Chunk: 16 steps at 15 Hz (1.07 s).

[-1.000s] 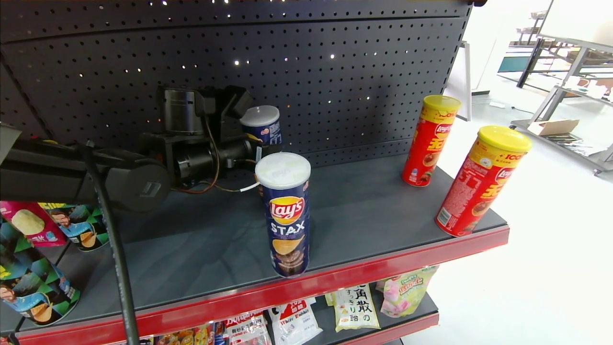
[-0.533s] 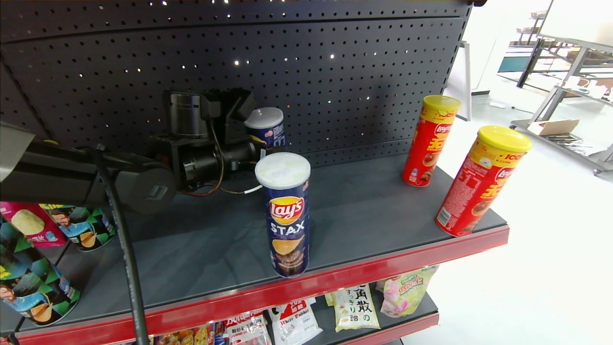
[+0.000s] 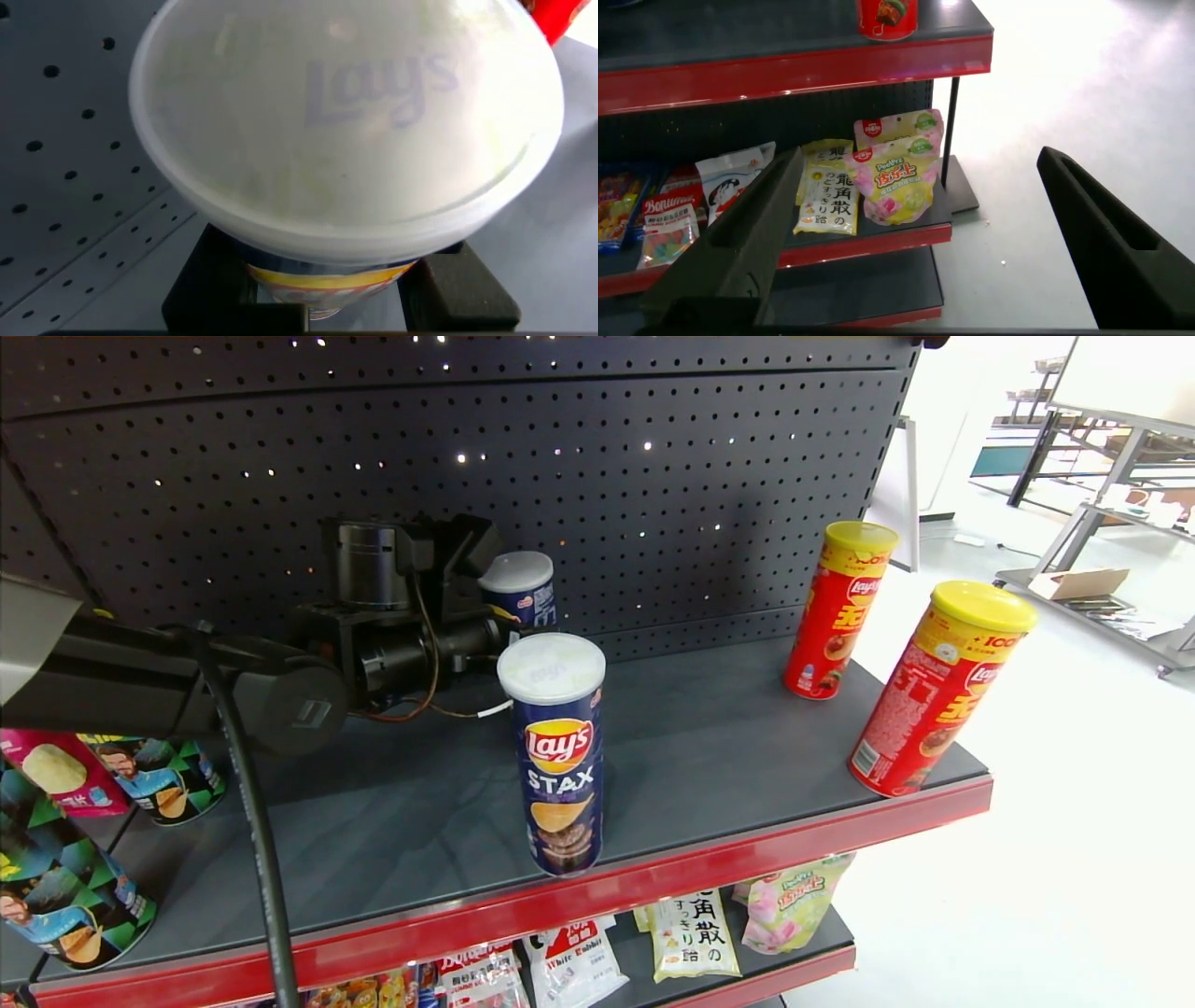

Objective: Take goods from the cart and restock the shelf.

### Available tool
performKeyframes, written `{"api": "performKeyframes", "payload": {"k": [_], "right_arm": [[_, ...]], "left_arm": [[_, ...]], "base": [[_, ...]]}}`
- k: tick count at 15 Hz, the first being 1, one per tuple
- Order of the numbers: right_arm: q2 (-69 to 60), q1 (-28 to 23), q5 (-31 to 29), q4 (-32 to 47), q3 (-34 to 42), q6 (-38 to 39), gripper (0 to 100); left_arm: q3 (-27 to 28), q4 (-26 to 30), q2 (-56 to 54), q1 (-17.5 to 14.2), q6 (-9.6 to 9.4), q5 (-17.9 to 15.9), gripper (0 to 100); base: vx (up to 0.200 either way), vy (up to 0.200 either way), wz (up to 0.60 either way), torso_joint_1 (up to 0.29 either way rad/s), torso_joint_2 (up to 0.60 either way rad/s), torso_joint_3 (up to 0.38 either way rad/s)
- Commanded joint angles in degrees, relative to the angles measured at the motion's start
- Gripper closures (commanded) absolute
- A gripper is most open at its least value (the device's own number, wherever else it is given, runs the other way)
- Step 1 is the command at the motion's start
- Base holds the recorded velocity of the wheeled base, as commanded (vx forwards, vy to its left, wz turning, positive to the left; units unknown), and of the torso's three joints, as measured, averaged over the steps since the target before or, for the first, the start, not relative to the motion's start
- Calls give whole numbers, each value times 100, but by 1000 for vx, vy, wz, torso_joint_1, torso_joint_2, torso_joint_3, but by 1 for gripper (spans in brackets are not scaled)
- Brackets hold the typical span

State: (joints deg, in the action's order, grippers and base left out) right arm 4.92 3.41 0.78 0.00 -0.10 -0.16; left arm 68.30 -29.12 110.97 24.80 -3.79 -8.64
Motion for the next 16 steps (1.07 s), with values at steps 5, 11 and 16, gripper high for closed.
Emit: {"api": "performKeyframes", "payload": {"k": [5, 11, 16], "right_arm": [[8, 1, 1, 0, 1, -2, 0], [8, 1, 1, 0, 1, -2, 0], [8, 1, 1, 0, 1, -2, 0]], "left_arm": [[-1, 12, 39, -1, 10, -6, 0], [-599, 100, -559, -19, 10, -6, 0], [-2462, 390, -2519, -177, -8, -6, 0]], "base": [[0, 0, 0, 0, 0, 0], [0, 0, 0, 0, 0, 0], [0, 0, 0, 0, 0, 0]]}}
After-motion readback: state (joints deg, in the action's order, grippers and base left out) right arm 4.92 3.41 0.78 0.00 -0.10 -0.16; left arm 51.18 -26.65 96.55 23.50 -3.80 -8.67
